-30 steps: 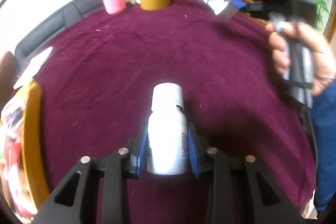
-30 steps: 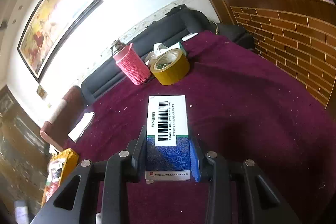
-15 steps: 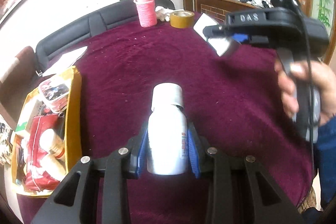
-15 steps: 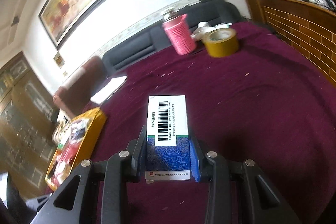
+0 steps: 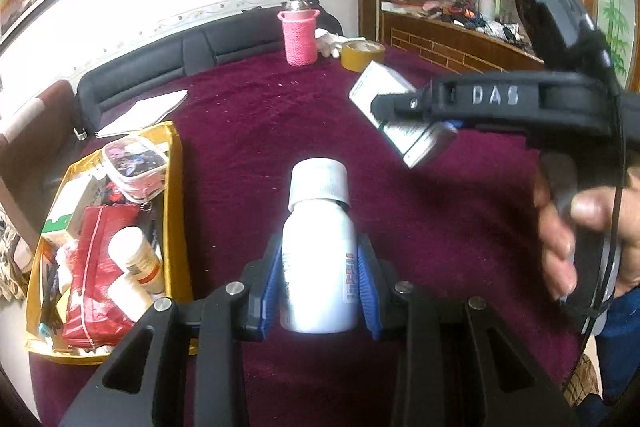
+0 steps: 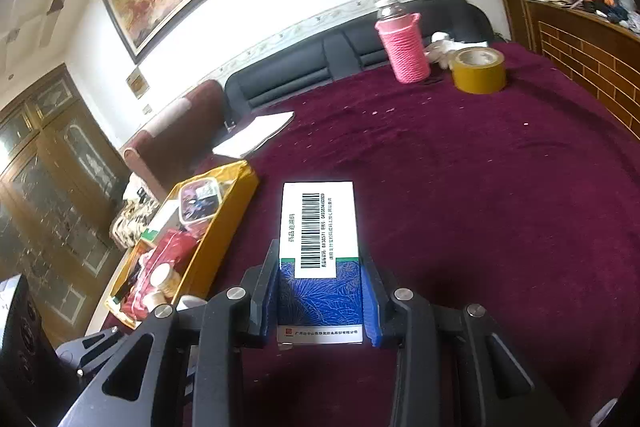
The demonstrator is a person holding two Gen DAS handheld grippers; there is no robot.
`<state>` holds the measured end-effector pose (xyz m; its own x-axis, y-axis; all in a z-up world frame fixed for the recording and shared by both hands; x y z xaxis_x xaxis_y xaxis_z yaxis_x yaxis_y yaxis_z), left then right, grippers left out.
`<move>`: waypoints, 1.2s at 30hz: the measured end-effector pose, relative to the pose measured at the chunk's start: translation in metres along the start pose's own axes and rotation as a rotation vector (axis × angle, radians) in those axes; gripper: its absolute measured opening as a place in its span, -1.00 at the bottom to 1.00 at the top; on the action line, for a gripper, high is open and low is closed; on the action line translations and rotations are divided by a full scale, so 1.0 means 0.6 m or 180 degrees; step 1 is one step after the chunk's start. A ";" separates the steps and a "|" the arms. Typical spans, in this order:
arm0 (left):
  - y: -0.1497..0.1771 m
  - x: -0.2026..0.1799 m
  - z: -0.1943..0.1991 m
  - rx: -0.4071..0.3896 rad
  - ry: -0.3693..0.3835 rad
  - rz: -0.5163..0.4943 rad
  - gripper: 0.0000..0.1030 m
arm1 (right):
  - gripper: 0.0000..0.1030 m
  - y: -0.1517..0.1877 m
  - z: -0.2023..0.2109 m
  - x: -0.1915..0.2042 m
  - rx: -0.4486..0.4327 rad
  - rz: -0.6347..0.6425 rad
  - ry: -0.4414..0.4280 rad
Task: Organize objects
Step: 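Carry the medicine box with the right tool while the left tool carries the pill bottle to the tray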
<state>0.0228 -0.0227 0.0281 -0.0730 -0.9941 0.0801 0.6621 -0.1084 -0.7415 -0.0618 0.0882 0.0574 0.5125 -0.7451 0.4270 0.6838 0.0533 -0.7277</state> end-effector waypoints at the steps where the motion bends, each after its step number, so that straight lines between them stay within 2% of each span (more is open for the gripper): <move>1: 0.000 0.005 0.003 -0.0014 0.0011 0.0015 -0.35 | -0.28 0.002 -0.003 0.007 0.0016 0.0018 -0.0003; 9: -0.009 0.047 0.033 -0.0186 0.0099 0.0192 -0.35 | -0.27 0.007 -0.027 0.057 0.0116 0.0132 -0.0051; 17: -0.017 0.120 0.071 -0.0380 0.0167 0.0493 -0.35 | -0.27 -0.004 -0.065 0.110 0.0214 0.0246 -0.0177; 22: -0.011 0.194 0.086 -0.0460 0.0025 0.0753 -0.35 | -0.27 -0.017 -0.101 0.160 0.0327 0.0367 -0.0298; 28: 0.027 0.301 0.080 -0.0368 -0.0219 0.1225 -0.35 | -0.27 -0.032 -0.143 0.245 0.0436 0.0588 -0.0509; 36: 0.066 0.381 0.074 -0.0278 -0.0381 0.1515 -0.35 | -0.26 -0.025 -0.206 0.328 0.0648 0.0759 -0.0682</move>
<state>0.0651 -0.2541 0.0467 0.3116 -0.9270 -0.2088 0.5360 0.3529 -0.7669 -0.0351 -0.1416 0.0859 0.7519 -0.5410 0.3768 0.6105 0.3555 -0.7078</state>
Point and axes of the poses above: each gripper's, at about its wrist camera, not at the fingertips, and z roughly against the way its jaws point, x to its left, y to its underside, the point moved 5 cm from there along -z, roughly the way its jaws point, and after that the axes turned 3 degrees about -y, right-handed, at the moved point
